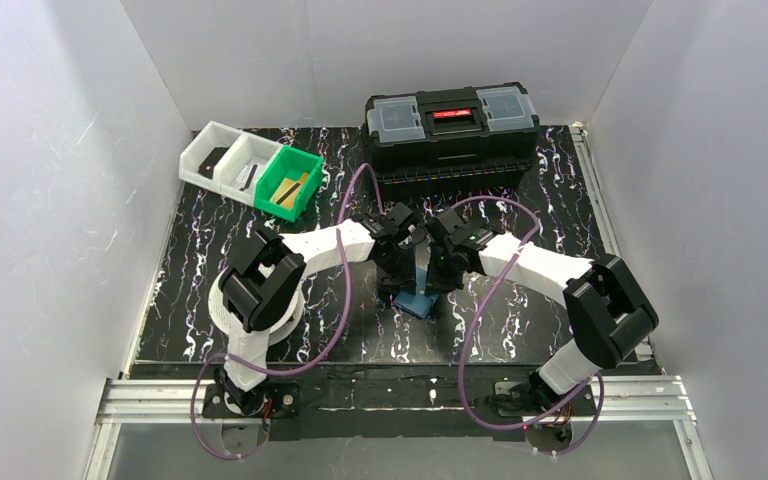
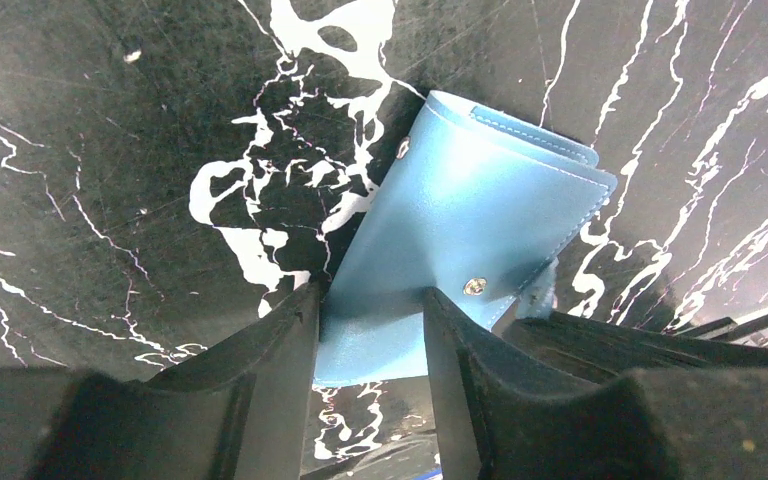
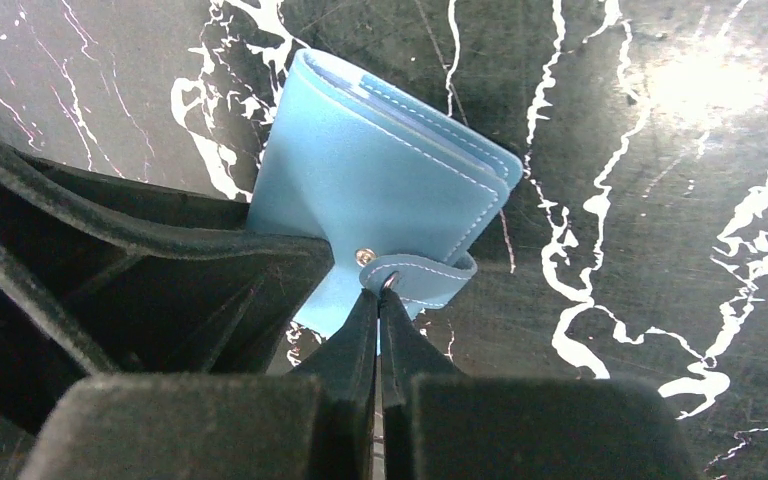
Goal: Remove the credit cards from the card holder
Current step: Open the card holder at the center of the board, then remove the credit card from the card holder.
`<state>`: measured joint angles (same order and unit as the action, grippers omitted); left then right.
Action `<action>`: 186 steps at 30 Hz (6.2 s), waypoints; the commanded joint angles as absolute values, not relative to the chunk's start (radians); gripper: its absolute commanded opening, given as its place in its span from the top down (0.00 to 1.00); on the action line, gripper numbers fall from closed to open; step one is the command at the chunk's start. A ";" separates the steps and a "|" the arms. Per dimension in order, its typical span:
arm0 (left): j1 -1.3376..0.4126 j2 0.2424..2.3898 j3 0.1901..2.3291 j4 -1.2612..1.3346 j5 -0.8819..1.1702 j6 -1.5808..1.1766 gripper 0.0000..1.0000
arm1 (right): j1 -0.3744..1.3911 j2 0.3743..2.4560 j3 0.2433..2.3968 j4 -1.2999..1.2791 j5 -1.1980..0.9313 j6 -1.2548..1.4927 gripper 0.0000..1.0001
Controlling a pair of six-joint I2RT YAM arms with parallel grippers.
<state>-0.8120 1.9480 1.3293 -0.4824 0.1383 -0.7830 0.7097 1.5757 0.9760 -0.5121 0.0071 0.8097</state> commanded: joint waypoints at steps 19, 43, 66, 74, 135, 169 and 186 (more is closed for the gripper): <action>-0.742 1.720 1.223 -0.612 -0.035 -0.773 0.44 | 0.653 1.336 1.083 -0.621 0.009 0.813 0.99; -0.689 1.631 1.143 -0.543 0.089 -0.735 0.50 | 0.529 1.404 0.975 -0.712 -0.041 0.728 0.99; -0.781 1.875 1.388 -0.583 0.109 -0.662 0.62 | 0.470 1.656 0.977 -0.539 -0.095 0.648 0.99; -0.827 1.930 1.455 -0.583 0.139 -0.677 0.64 | 0.469 1.681 1.034 -0.494 -0.148 0.604 0.99; -0.725 1.841 1.408 -0.620 0.189 -0.639 0.73 | 0.396 1.601 0.814 -0.253 -0.430 0.772 0.84; -0.710 1.969 1.359 -0.545 0.232 -0.677 0.99 | 0.425 1.711 0.832 -0.143 -0.538 0.785 0.67; -0.748 2.037 1.429 -0.614 0.191 -0.675 0.96 | 0.425 1.722 0.809 -0.067 -0.592 0.812 0.68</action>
<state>-0.7223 1.9930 1.4174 -0.5777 0.2234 -0.6769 0.4210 1.7267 0.8204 -0.1089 -0.5617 0.8082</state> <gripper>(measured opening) 0.035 0.331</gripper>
